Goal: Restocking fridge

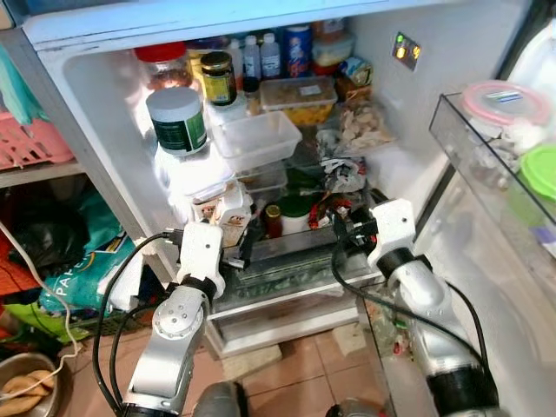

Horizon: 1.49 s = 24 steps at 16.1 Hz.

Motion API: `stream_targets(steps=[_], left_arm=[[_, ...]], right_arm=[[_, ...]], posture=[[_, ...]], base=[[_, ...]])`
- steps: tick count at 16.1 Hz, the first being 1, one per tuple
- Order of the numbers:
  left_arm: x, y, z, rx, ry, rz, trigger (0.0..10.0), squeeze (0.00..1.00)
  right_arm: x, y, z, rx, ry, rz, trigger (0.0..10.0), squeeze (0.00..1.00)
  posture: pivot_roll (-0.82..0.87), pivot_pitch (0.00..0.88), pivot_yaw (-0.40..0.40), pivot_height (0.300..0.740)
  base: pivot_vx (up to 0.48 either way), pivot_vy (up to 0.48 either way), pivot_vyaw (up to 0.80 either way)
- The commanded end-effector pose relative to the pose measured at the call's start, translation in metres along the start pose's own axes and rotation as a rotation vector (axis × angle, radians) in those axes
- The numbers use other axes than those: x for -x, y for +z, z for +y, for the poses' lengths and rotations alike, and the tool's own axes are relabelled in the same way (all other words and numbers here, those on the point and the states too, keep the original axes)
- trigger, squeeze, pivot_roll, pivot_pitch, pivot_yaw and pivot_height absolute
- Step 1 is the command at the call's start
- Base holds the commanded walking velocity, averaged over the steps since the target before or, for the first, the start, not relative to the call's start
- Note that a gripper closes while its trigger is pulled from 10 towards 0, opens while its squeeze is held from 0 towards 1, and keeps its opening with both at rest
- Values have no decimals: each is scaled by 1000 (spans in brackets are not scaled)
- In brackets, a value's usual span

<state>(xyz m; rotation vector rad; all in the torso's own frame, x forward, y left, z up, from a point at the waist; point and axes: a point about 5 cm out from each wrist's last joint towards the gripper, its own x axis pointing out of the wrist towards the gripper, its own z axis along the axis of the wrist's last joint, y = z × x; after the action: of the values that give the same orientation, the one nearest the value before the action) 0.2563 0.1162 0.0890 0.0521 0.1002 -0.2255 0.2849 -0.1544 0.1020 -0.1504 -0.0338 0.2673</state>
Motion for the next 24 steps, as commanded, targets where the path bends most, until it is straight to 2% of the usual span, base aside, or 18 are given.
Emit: stream_targets(steps=[1,2,5,10,14,21,24], left_arm=[[1,-3,3,-12,8,0,10000,0],[1,-4,2,-14,3,2,10000,0],[-2,-4,-1,-4,-7,-3,10000,0],[0,-5,0,7,-2,0,10000,0],[1,-6,1,5,1,3,10000,0],[1,-6,3,19,13,6,10000,0],[1,-7,3,45,15,22,10000,0]], right_arm=[[4,2,-5,-22,-73,3,10000,0],[6,1,-6,-36,-101,9,10000,0],[12,1,-2,-26,-83,24,10000,0],[10,3,-10,-24,-102,36,10000,0],[10,3,-8,-29,-93,44,10000,0],[9,2,-6,-38,-95,52,10000,0],[7,3,-7,-38,-95,52,10000,0]], posture=[[9,0,46,740],[5,0,46,740],[-3,0,38,740],[5,0,31,740],[9,0,35,740],[11,0,33,740],[10,0,29,740]], base=[[0,0,0],[0,0,0],[0,0,0],[-102,0,0],[-254,0,0],[0,0,0],[0,405,0]])
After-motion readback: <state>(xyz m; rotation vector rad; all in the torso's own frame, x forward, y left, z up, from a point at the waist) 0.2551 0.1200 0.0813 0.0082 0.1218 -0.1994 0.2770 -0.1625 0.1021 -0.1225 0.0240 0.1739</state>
